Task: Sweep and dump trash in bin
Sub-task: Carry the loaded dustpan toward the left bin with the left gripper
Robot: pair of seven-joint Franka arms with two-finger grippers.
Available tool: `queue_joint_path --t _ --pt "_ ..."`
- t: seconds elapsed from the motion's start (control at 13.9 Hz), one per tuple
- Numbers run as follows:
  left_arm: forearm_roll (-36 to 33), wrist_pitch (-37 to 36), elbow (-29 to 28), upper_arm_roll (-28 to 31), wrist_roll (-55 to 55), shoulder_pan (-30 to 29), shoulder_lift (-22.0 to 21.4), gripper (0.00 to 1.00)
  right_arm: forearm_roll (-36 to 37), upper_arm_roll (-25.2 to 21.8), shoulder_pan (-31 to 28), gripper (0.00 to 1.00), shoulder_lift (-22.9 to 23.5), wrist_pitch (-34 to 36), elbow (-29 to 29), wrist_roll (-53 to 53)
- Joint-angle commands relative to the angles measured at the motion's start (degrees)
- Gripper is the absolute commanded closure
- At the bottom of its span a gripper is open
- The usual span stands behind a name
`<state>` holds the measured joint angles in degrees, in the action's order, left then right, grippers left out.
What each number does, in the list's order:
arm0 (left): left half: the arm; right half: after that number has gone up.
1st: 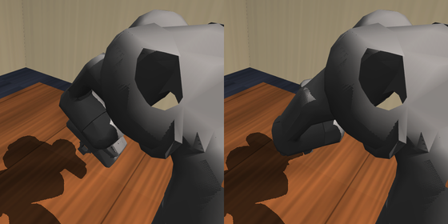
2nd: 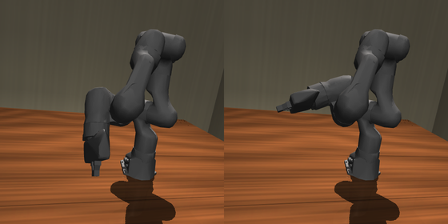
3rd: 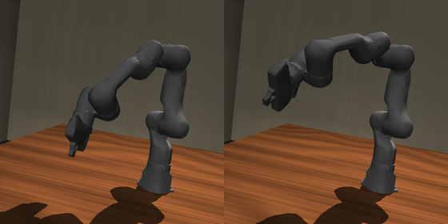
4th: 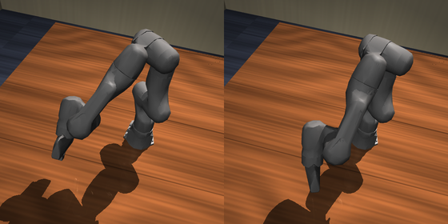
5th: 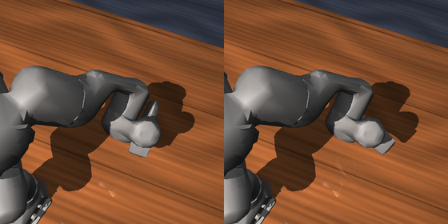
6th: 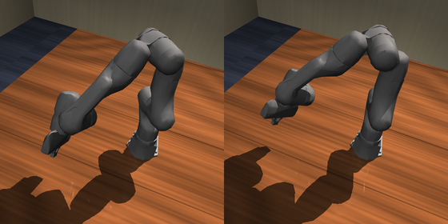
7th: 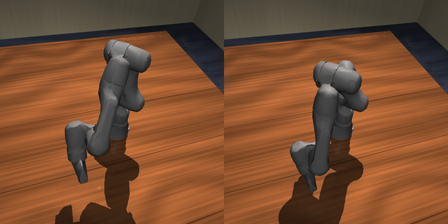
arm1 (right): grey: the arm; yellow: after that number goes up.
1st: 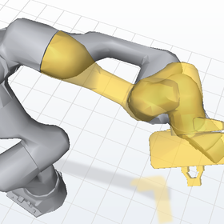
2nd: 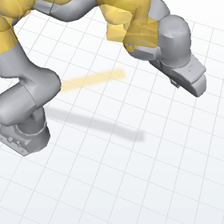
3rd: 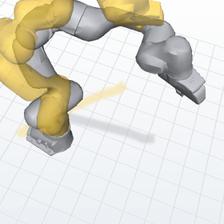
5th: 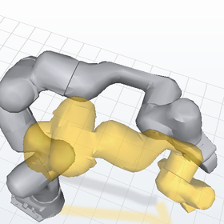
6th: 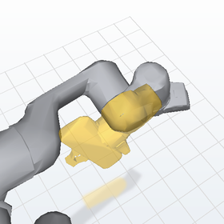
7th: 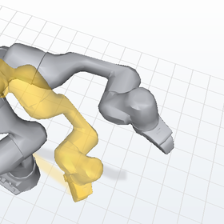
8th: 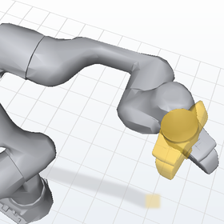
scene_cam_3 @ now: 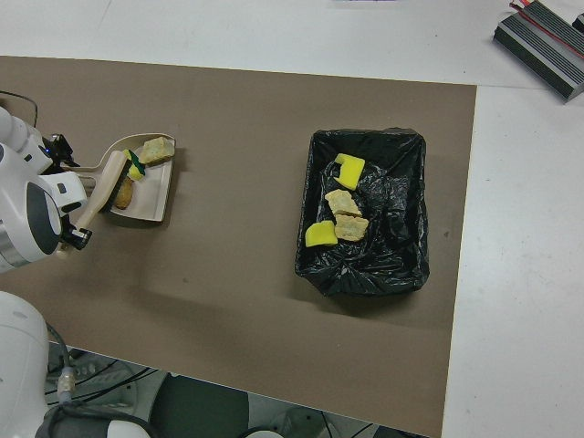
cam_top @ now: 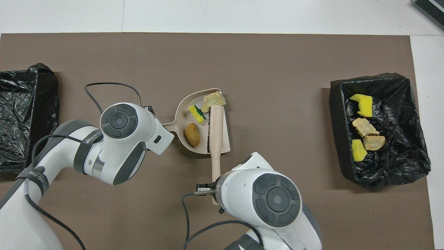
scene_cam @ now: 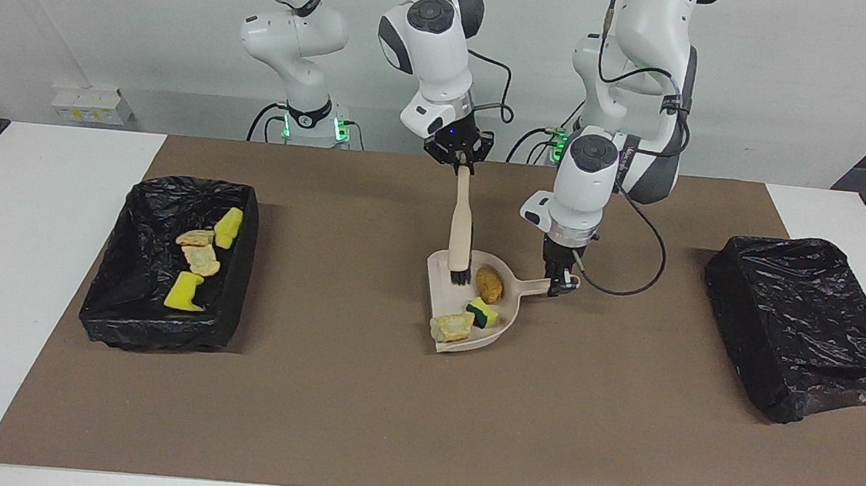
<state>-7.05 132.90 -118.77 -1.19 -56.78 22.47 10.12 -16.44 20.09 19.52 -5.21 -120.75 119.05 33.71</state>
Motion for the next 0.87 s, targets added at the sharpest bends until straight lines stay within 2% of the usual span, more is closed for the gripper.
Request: queue_joint_path --t 0.0,0.22,0.36,0.58,0.79 --pt "2.0 -5.1 3.7 -0.2 -4.4 -3.1 -0.5 1.0 1.8 -2.1 -0.5 1.0 -2.6 4.4 0.7 -5.8" --pt "4.9 -11.6 8.3 -0.2 -12.2 -7.8 -0.9 1.0 6.7 -1.5 -0.5 1.0 -3.5 9.1 0.8 -6.5" --pt "6.2 -14.9 11.1 -0.1 -15.4 -10.1 -0.8 1.0 7.9 -1.1 1.2 1.0 -3.0 9.1 0.9 -5.2" --pt "8.8 -18.5 14.7 -0.2 -20.7 -14.5 -0.6 1.0 8.1 0.4 3.5 1.0 -2.7 9.0 0.8 -1.1" --pt "9.2 -22.5 19.0 -0.2 -24.2 -18.8 -0.1 1.0 11.5 4.2 7.0 1.0 1.4 4.3 0.7 9.3"
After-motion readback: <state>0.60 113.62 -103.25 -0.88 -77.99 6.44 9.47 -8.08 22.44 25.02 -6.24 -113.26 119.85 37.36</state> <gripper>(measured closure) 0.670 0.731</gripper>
